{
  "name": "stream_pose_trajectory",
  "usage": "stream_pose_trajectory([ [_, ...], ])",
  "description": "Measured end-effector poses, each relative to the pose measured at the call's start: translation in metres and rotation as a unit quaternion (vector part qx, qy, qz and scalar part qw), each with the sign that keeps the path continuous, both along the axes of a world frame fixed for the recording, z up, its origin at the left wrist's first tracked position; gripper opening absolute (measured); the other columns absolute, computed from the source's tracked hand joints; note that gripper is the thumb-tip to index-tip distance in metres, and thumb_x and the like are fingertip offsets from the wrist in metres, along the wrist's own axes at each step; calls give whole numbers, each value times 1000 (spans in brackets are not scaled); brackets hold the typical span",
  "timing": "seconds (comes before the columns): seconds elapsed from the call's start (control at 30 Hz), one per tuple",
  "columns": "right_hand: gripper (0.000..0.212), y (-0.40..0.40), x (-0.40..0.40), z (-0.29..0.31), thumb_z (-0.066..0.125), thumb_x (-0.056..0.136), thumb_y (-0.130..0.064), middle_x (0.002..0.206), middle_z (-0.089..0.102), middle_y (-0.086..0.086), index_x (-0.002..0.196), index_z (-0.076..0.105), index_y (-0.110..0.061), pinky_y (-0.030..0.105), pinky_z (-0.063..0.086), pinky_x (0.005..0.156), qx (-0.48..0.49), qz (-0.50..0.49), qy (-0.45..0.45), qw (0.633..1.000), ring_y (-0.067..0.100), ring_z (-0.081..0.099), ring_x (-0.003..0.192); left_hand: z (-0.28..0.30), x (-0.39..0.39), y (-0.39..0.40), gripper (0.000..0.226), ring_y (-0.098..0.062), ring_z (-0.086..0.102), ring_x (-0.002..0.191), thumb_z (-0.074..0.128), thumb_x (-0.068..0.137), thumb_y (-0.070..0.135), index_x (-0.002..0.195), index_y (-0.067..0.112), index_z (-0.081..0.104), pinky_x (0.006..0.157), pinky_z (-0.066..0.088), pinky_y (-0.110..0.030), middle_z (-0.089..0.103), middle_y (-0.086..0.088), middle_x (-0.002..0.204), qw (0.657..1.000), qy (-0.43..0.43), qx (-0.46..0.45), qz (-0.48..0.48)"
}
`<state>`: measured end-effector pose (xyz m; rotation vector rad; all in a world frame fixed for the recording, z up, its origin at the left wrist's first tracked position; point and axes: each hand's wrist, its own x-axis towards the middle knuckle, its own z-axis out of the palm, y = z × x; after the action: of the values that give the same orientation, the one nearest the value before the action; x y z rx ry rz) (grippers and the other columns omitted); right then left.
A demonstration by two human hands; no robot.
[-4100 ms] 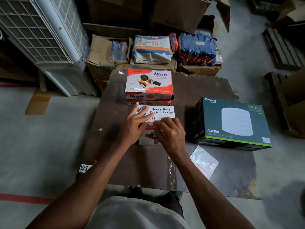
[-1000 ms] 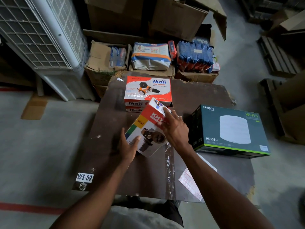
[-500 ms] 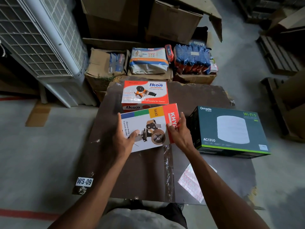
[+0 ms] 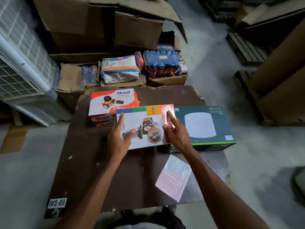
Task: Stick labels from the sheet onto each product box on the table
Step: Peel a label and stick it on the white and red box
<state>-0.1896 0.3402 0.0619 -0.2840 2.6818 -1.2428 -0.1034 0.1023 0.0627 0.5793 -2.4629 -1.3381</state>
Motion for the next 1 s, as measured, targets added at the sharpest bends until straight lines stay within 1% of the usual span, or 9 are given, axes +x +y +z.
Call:
stream_pose_trajectory([
  [0.07,60,27,-13,6,52,101,-56,153,48,7,155,26,-57,52,52,104,19,-22,0,1000,31,63,124,2,-14,27,78,-10,45,132,77,90,26,156,32,37,76,45,-3,44,3,155,1000,-6,-2,-27],
  [0.1,61,41,-19,9,52,99,-57,148,51,10,155,27,-57,52,52,102,21,-31,1,999,32,64,121,4,-23,42,77,-11,44,134,77,90,27,156,31,38,82,44,-2,43,2,156,999,-6,-3,-41],
  [0.23,66,99,-48,22,53,92,-60,135,57,13,154,35,-52,51,54,97,37,-53,-1,998,32,67,111,9,-59,98,71,-24,37,146,75,91,29,154,29,42,114,40,-34,35,-9,161,996,-7,-21,-90],
  [0.3,65,129,-61,25,57,92,-59,140,58,15,154,36,-52,52,56,97,38,-56,-5,998,32,68,112,11,-77,126,69,-26,31,149,74,92,29,154,25,43,119,34,-35,32,-15,161,993,-9,-29,-110],
  [0.4,63,171,-82,27,63,96,-51,146,60,13,155,39,-47,50,58,97,45,-59,-3,997,31,69,115,7,-102,165,71,-25,31,148,72,93,34,156,26,40,112,29,-23,30,-15,161,988,-43,-17,-145],
  [0.5,62,206,-103,18,64,101,-39,150,57,10,157,40,-37,35,52,91,82,-54,-22,995,30,66,121,-6,-123,193,73,-25,45,139,71,93,41,156,28,38,109,41,-31,40,-13,152,982,-76,5,-174],
  [0.57,60,224,-113,10,63,101,-39,148,58,13,157,40,-35,32,48,87,98,-53,-37,993,31,66,121,-13,-133,208,72,-24,47,136,71,92,43,156,30,38,109,43,-33,42,-11,151,979,-93,2,-183],
  [0.8,56,248,-124,-11,50,109,-27,159,44,13,161,31,-31,48,49,105,103,-17,-70,992,37,56,132,-33,-140,237,66,-25,41,143,65,97,41,156,35,36,111,44,-40,31,-7,159,976,-128,16,-176],
  [1.0,58,250,-130,-30,49,108,-38,161,40,10,160,25,-45,56,54,102,76,-14,-78,994,37,53,136,-38,-144,236,63,-23,34,147,62,99,42,155,39,35,111,46,-43,21,-1,166,978,-124,10,-167],
])
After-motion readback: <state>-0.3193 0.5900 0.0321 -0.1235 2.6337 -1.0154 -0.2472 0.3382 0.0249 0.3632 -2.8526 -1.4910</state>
